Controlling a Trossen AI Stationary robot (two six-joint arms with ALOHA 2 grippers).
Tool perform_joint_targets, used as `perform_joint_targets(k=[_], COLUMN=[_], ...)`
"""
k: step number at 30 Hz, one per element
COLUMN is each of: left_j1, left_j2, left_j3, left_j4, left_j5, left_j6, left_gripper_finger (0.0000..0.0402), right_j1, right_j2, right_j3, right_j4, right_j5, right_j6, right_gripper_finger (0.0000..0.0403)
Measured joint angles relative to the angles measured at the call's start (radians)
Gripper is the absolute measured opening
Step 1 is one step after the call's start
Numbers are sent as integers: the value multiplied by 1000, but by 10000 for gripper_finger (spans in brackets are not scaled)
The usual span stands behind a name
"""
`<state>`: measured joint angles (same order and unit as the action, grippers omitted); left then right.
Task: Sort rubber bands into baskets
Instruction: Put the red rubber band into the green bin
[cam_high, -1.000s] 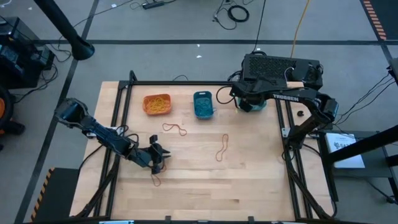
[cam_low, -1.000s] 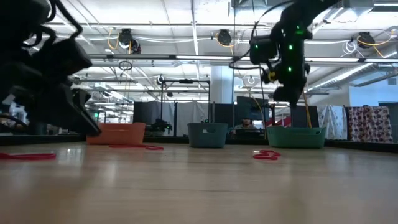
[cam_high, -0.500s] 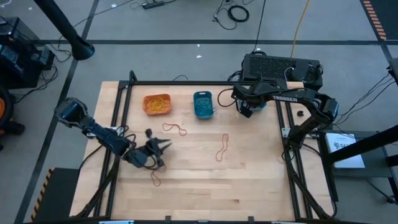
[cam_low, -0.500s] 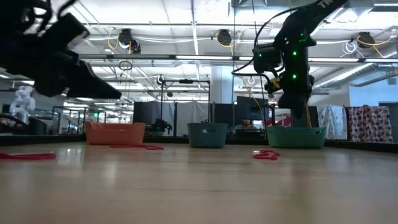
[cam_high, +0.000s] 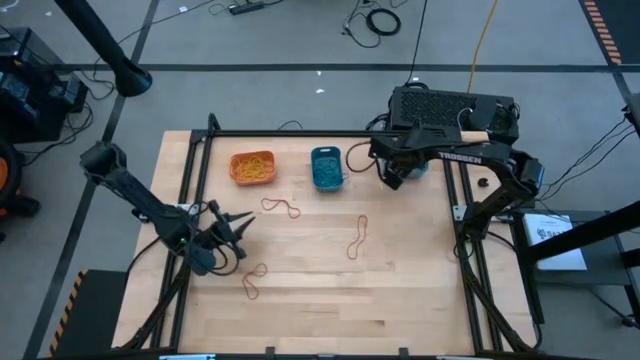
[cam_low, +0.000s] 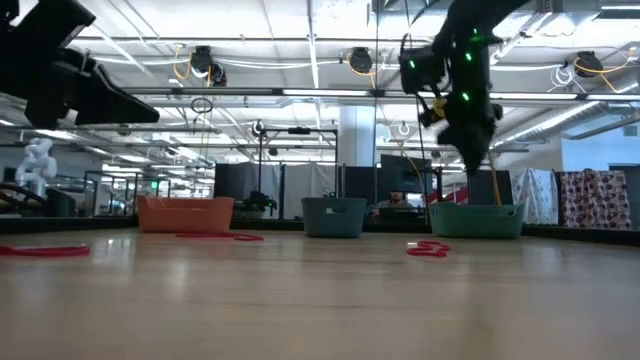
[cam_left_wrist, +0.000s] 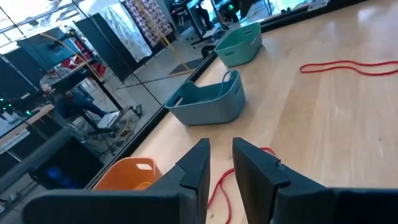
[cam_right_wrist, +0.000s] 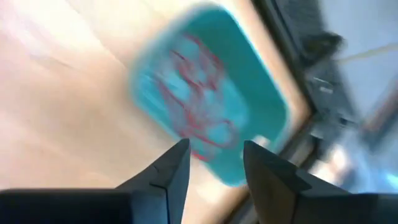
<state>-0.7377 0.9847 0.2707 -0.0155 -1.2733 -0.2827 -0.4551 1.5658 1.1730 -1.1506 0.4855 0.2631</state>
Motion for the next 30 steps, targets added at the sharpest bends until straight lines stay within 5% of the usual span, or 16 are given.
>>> perform_joint_targets(k=[4,10,18,26,30], left_j1=[-3,-3,-3,-3,-3], left_j2=[-45,-50,-50,-50,-50], left_j3=[0,0,0,0,0], left_j4=[-51,-82,-78,-84,-133], left_j5=[0,12,142,204,252], left_j6=[0,-1,-1,-17,-75], left_gripper_finger=[77,77,77,77,77], right_j1=[47,211,465,609,644], right_j2=[-1,2,136,446,632], right_j3=[83,92,93,94,203], right_j4=[89,525,1051,1647,1728], right_j5=[-225,-562,-424,-428,-428], right_j6=[29,-10,-144,-248,-261], right_gripper_finger=[146,146,145,145,145])
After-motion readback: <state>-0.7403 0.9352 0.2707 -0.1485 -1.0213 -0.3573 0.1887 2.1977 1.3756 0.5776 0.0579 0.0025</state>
